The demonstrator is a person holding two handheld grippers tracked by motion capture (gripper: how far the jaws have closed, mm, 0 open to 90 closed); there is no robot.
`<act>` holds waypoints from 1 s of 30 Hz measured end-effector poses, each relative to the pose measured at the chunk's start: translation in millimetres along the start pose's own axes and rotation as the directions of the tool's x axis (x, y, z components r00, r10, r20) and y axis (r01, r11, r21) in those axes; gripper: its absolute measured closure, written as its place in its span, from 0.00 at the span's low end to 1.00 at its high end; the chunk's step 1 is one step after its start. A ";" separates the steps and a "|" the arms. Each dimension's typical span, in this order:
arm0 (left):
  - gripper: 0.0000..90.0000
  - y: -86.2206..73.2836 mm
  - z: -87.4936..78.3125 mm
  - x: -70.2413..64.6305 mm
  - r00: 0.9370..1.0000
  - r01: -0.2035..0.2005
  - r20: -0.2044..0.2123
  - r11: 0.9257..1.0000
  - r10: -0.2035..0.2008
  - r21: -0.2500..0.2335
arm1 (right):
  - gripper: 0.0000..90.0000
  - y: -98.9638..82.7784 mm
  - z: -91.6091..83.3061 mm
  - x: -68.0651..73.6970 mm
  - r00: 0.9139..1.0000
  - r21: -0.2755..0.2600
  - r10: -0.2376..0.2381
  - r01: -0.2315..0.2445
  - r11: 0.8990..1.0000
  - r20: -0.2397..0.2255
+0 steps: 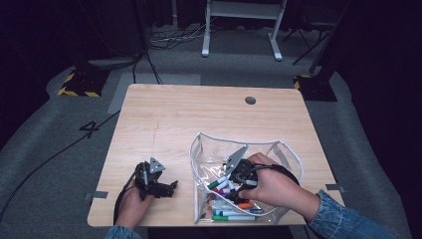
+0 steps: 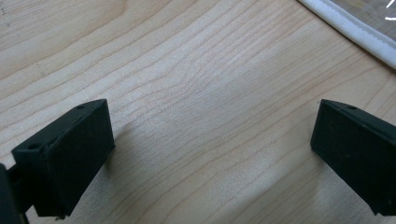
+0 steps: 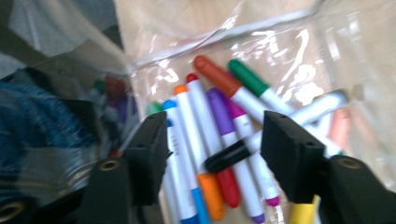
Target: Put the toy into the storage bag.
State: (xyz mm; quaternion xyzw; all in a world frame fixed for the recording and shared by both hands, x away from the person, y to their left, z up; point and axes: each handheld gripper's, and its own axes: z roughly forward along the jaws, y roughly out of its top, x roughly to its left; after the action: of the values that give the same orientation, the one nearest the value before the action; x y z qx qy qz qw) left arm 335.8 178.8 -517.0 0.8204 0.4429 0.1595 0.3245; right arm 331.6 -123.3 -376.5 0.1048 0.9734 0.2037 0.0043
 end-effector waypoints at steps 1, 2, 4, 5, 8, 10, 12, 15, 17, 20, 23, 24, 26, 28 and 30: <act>0.00 0.0 -0.1 0.1 1.000 -0.002 0.000 1.000 0.002 0.001 | 0.44 -0.9 -2.0 -1.0 1.000 -0.015 0.007 -0.007 1.000 0.007; 0.00 0.0 -0.1 0.1 1.000 -0.001 0.000 1.000 0.001 0.002 | 0.43 -1.9 -4.5 -1.5 1.000 -0.024 0.018 -0.018 1.000 0.009; 0.00 0.0 -0.1 0.0 1.000 0.000 0.000 1.000 0.000 0.000 | 0.42 -4.0 -10.3 -2.5 1.000 -0.048 0.025 -0.024 0.999 0.018; 0.00 0.0 0.0 0.0 1.000 0.000 0.000 1.000 0.000 0.000 | 0.41 -5.1 -13.6 -2.7 0.999 -0.058 0.031 -0.030 0.998 0.024; 0.00 -0.1 -0.1 -0.2 1.000 0.002 0.000 1.000 -0.002 0.001 | 0.40 -8.0 -25.1 -3.8 0.998 -0.107 0.045 -0.040 0.993 0.045; 0.00 0.0 -0.1 -0.1 1.000 0.002 -0.001 1.000 -0.002 0.000 | 0.40 -9.9 -33.6 -4.0 0.997 -0.130 0.054 -0.046 0.990 0.055; 0.00 0.0 -0.1 0.1 1.000 -0.001 -0.001 1.000 0.001 0.000 | 0.40 -11.8 -42.7 -3.8 0.996 -0.159 0.058 -0.047 0.986 0.069; 0.00 0.0 -0.2 0.1 1.000 -0.002 0.000 1.000 0.002 0.001 | 0.41 -14.2 -59.8 -3.4 0.993 -0.217 0.079 -0.057 0.974 0.093; 0.00 0.0 -0.1 0.0 1.000 0.000 0.000 1.000 0.000 0.000 | 0.41 -16.6 -72.2 -4.0 0.990 -0.230 0.089 -0.062 0.971 0.107; 0.00 0.0 -0.1 0.0 1.000 0.000 0.000 1.000 0.000 0.000 | 0.41 -24.1 -88.6 -6.2 0.984 -0.247 0.113 -0.077 0.966 0.137; 0.00 0.0 -0.1 0.2 1.000 -0.003 -0.001 1.000 0.003 0.001 | 0.41 -35.7 -101.6 -10.6 0.976 -0.259 0.147 -0.103 0.960 0.158; 0.00 0.0 -0.1 -0.1 1.000 0.001 -0.002 1.000 -0.001 0.000 | 0.41 -40.1 -105.3 -12.4 0.973 -0.262 0.160 -0.114 0.958 0.164; 0.00 -0.1 -0.1 -0.2 1.000 0.002 0.002 1.000 -0.002 0.001 | 0.41 -49.7 -112.1 -16.6 0.966 -0.273 0.190 -0.138 0.952 0.177; 0.00 -0.2 -0.3 -0.1 1.000 0.000 0.001 1.000 0.000 0.002 | 0.41 -60.0 -118.1 -21.1 0.958 -0.288 0.219 -0.161 0.944 0.183; 0.00 -0.2 -0.3 -0.1 1.000 -0.001 0.001 1.000 0.001 0.002 | 0.41 -71.2 -123.3 -25.6 0.950 -0.302 0.250 -0.186 0.935 0.188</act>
State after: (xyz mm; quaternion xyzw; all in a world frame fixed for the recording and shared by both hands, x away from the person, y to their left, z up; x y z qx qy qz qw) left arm 335.4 178.9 -517.0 0.8209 0.4426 0.1587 0.3240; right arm 335.9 -241.1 -292.6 0.2333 0.9101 0.3257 0.1057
